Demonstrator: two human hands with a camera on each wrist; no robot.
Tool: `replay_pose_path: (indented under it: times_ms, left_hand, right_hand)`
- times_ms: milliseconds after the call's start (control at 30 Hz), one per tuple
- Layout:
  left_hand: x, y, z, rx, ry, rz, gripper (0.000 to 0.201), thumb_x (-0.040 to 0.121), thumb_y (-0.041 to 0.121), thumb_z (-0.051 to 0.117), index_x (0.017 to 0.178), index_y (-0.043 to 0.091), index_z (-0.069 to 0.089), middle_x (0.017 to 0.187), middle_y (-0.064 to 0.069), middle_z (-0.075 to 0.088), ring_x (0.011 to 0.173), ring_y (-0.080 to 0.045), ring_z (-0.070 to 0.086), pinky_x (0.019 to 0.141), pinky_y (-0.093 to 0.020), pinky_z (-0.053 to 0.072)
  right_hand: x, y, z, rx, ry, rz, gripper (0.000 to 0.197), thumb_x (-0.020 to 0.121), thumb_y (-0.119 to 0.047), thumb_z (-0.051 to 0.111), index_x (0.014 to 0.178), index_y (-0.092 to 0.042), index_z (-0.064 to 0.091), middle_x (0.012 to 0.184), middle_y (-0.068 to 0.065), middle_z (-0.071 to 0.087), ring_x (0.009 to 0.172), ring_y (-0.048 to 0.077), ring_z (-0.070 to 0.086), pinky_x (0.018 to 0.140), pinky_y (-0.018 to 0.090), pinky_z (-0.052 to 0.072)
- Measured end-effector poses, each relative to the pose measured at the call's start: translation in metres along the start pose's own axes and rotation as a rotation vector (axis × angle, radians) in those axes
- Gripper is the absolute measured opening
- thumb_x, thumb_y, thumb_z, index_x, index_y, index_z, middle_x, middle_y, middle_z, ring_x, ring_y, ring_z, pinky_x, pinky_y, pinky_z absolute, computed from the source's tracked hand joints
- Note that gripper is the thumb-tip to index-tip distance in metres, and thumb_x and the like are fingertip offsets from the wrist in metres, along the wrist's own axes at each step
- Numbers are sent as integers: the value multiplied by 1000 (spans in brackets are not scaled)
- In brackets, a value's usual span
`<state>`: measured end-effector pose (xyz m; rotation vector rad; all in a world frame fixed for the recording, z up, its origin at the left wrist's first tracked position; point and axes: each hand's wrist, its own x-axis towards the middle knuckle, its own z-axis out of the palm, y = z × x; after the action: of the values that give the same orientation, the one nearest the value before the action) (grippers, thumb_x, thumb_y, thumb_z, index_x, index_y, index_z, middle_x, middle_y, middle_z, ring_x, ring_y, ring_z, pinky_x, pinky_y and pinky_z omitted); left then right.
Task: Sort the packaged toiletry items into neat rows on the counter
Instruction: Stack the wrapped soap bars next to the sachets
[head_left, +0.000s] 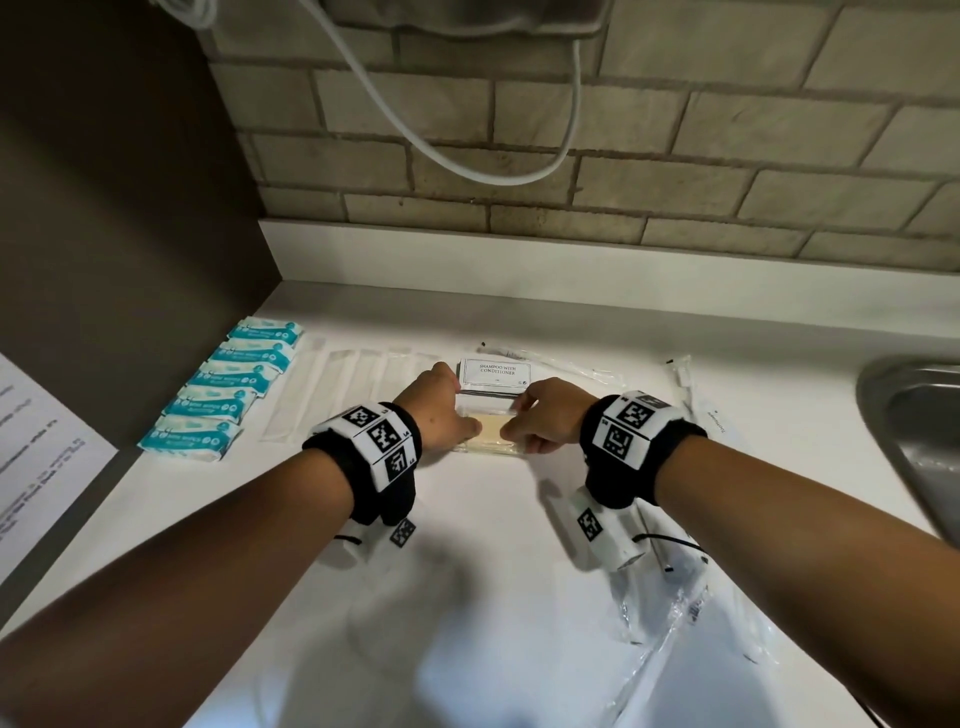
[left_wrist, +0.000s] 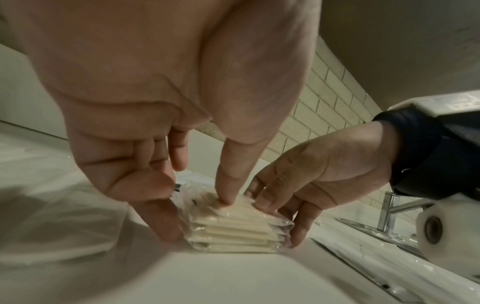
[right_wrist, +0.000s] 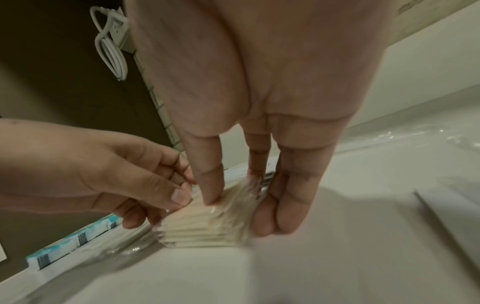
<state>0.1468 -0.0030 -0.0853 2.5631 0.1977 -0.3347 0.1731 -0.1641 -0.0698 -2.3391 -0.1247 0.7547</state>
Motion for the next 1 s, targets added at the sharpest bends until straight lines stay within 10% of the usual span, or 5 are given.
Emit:
replay_pose_path:
  times_ms: [333, 600, 733, 900, 1000]
  left_hand:
    - [1, 3, -3, 85, 3, 27, 49, 78, 33, 73, 113, 12, 46, 111, -4, 56, 97, -23, 59, 78, -30, 46]
    - [3, 6, -7, -32, 19, 23, 47, 80, 25, 71, 117, 13, 45, 108, -5, 54, 92, -20, 56, 72, -26, 39]
    - [6, 23, -12, -32, 60, 65, 48, 83, 30, 70, 121, 16, 45, 112, -5, 59, 93, -20, 57, 73, -26, 39]
    - [23, 78, -5, 53, 43, 216, 50, 92, 35, 60, 135, 17, 43, 126, -10, 59, 106, -27, 59, 88, -29, 45]
    - [45, 117, 9, 156, -8, 250, 50, 95, 35, 52, 138, 14, 41, 134, -15, 55, 118, -34, 56, 98, -36, 46]
  right_hand:
    - [-6, 0, -1, -38, 77, 11, 22, 71, -22, 74, 65, -10, 57, 88, 18, 75, 64, 21, 59, 82, 39, 57]
    - [-17, 1, -7, -55, 107, -26, 28, 78, -29, 73, 62, -16, 54, 72, 9, 72, 57, 19, 56, 67, 28, 49]
    - [-23, 10, -28, -40, 196, -37, 28, 82, -36, 70, 72, -15, 56, 78, 11, 70, 71, 22, 63, 79, 37, 54]
    - [-35, 43, -71, -261, 292, 48, 34, 84, -37, 68, 95, -5, 67, 92, 8, 68, 85, 24, 63, 72, 30, 49]
    - [-38, 70, -93, -457, 272, 156, 38, 85, -41, 63, 80, -4, 63, 94, 10, 66, 78, 25, 58, 59, 28, 45]
